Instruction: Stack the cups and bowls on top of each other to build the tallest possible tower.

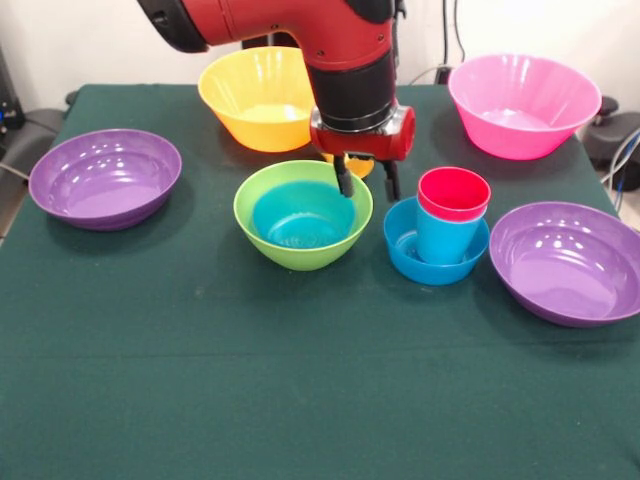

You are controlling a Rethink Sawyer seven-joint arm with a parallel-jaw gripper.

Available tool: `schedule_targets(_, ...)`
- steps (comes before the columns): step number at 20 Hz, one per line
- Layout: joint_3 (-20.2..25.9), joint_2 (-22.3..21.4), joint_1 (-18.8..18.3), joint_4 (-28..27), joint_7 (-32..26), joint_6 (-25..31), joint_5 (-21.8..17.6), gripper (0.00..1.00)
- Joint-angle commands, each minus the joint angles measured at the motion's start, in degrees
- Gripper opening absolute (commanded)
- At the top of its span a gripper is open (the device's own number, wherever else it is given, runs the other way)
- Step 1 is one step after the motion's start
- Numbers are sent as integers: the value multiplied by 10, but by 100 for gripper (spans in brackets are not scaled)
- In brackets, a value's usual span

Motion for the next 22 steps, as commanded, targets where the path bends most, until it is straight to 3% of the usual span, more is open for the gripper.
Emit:
schedule_targets(1, -8, 18, 12, -28, -100, -11, -60, 100)
schedule_targets(20, -17, 19, 16, -23, -72, -6, -85, 100)
schedule_targets(21, -17, 19, 16, -23, -71, -5, -86, 0)
schedule_targets(22, -18, 19, 17, -23, -70, -4, -85, 0)
